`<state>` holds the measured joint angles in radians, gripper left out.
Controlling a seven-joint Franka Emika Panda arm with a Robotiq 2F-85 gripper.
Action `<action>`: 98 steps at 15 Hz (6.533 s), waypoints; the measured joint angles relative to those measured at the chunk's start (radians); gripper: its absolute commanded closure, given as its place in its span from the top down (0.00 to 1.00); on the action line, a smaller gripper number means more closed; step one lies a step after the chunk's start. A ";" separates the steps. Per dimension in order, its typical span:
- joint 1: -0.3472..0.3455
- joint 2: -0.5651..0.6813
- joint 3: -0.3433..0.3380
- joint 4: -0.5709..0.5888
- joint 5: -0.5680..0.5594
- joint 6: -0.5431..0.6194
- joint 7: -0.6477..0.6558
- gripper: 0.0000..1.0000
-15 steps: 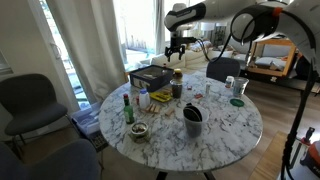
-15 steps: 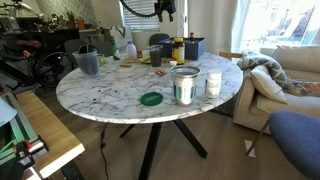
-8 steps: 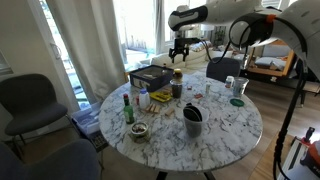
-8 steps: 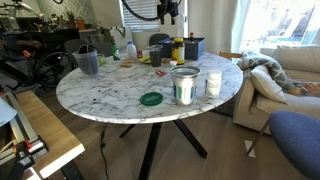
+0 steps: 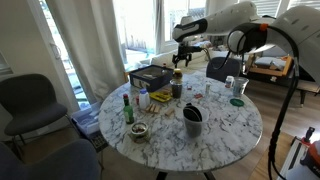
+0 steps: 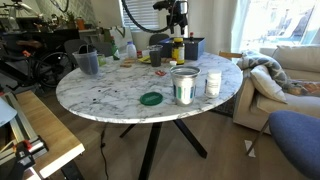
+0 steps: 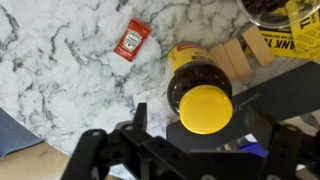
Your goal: Pick up the yellow and brown bottle and move it to the right of the table near the metallic cup
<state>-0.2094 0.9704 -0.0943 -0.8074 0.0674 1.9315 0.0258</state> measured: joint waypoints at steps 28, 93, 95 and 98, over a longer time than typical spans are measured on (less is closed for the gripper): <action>0.014 0.075 0.009 0.013 -0.003 0.160 0.079 0.36; -0.188 -1.437 -0.094 -1.962 -0.001 0.683 0.117 0.36; -0.163 -1.335 -0.094 -1.945 0.000 0.674 0.119 0.36; -0.158 -1.200 -0.081 -1.907 -0.026 0.701 0.205 0.36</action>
<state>-0.3674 -0.2293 -0.1754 -2.7142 0.0418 2.6325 0.2310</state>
